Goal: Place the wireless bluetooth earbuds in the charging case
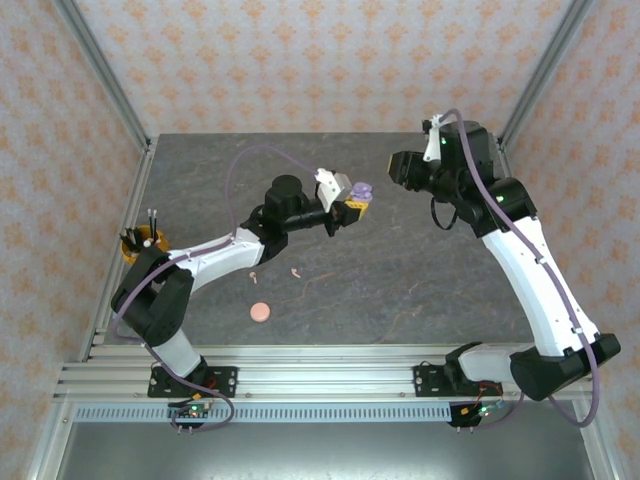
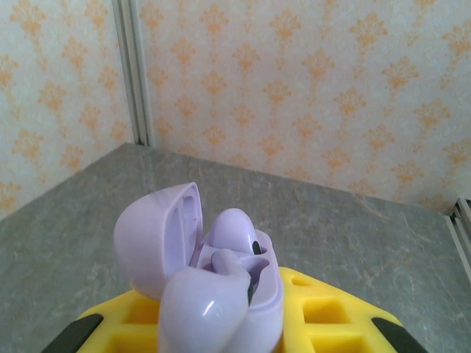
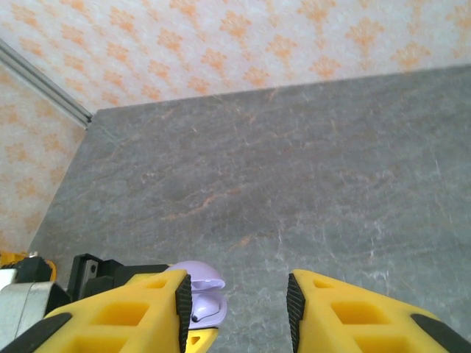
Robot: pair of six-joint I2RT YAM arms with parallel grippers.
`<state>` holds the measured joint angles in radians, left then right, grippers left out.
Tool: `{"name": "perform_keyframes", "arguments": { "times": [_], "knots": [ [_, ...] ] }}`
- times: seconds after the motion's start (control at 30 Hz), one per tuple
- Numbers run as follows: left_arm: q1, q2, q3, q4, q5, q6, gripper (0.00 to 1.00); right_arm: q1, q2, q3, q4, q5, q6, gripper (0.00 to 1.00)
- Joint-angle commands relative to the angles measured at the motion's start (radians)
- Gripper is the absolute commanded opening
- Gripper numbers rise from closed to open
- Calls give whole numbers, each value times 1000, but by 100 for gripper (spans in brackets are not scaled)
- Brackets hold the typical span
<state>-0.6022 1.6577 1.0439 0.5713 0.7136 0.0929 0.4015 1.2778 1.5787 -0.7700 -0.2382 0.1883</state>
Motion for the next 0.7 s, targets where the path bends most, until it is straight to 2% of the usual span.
{"name": "perform_keyframes", "arguments": {
  "times": [0.0, 0.13, 0.27, 0.4, 0.67],
  "knots": [
    [-12, -21, -48, 100, -16, -27, 0, -4, 5, -80, 30, -71, 67, 41],
    [-23, -3, -94, 139, -20, -37, 0, -3, -4, -204, 107, -238, 75, 40],
    [-26, 36, -120, 181, -7, -67, 0, -1, -15, -316, 185, -337, 78, 38],
    [-30, 86, -127, 220, 7, -91, 0, 17, -18, -385, 221, -363, 73, 35],
    [-30, 175, -115, 275, 28, -115, 0, 49, 7, -415, 231, -326, 59, 35]
  ]
}}
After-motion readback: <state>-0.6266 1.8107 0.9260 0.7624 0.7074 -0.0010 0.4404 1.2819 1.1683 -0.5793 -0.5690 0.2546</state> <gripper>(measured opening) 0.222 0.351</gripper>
